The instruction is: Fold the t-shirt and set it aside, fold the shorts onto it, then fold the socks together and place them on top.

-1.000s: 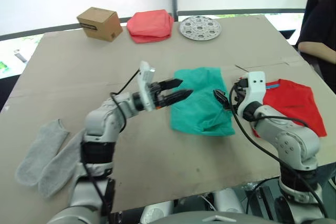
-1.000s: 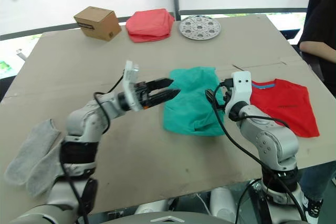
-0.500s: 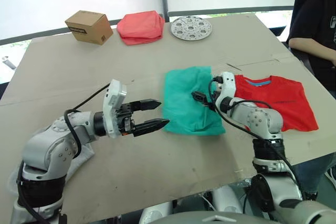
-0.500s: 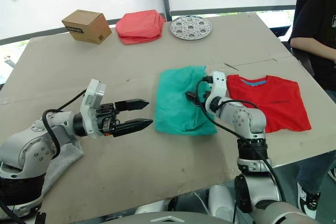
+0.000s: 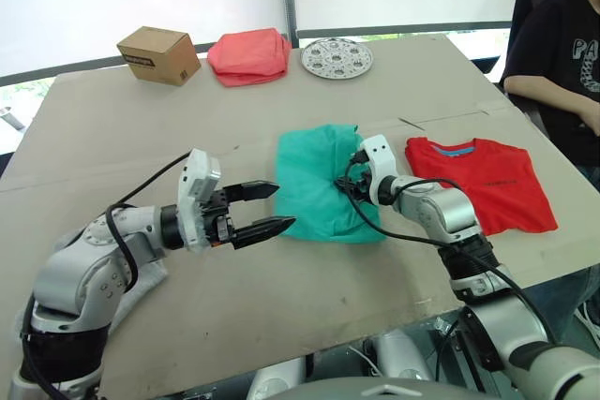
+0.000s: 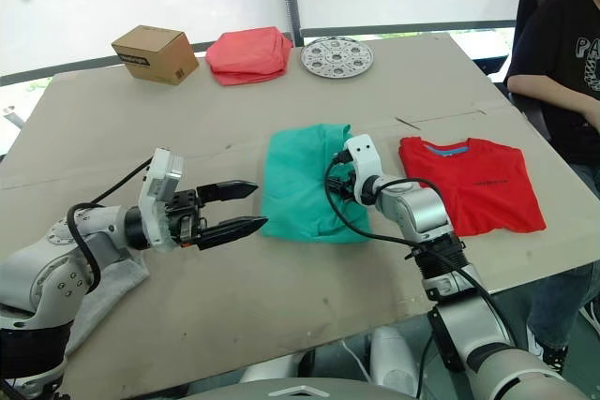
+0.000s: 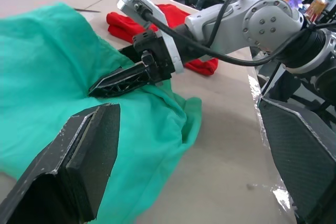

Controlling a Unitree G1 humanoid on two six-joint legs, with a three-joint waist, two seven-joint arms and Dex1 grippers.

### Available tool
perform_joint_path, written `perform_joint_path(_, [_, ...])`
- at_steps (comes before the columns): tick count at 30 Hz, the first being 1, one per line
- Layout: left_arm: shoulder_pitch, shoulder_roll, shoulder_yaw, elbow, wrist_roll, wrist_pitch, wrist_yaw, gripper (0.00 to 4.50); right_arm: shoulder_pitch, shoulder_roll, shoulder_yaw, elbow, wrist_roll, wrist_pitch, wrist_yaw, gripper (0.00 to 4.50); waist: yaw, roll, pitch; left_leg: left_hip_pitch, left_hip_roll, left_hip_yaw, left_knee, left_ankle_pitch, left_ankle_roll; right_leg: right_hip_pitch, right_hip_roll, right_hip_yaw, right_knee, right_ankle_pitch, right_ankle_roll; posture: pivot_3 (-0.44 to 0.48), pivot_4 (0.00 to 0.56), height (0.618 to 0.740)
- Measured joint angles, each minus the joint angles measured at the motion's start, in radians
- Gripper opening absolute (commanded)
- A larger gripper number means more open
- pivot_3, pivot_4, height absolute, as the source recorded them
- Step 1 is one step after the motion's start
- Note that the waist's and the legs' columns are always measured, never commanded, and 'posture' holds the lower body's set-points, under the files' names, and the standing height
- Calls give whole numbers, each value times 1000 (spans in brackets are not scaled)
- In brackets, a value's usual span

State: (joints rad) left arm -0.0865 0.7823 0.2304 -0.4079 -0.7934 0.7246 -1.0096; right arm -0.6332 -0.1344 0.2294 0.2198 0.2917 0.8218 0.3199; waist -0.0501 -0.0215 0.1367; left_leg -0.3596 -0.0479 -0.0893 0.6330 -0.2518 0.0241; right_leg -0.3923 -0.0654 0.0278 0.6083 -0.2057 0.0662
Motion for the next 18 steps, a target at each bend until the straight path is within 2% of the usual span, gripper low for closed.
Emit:
perform_joint_path(1, [9,2,0,2,5,-6,-2,4500,5,3,0,0,-7,-7,8,1284,-1,1,-1,0,1,0,0,0,0,0,0,0,0,0,0,0,150,740])
perform_joint_path(4, [15,3,0,8,11,-18,-10,4500,11,7,0,-6,-18,-23,26,85,-1,1,-2,0,1,0,-1,0,0,-1,0,-1,0,2,-4,0,150,740])
perform_joint_path(7, [15,-3,-5,9,23,-35,-9,4500,35,19,-28,-27,-17,-30,24,30,1,1,-2,-1,1,0,-2,0,0,-1,0,0,0,3,-4,0,150,740])
perform_joint_path(11, [7,-33,-34,29,44,-63,-7,4500,112,48,-130,-115,31,-28,3,30,11,4,0,-4,0,-1,-2,0,0,-4,-1,-1,0,3,-4,0,150,740])
perform_joint_path(18, [-78,-101,-110,76,63,-90,-10,4500,230,2,-330,-525,142,52,-58,30,28,9,6,-14,-1,-3,-2,0,-1,-12,-2,-3,0,5,0,0,150,740])
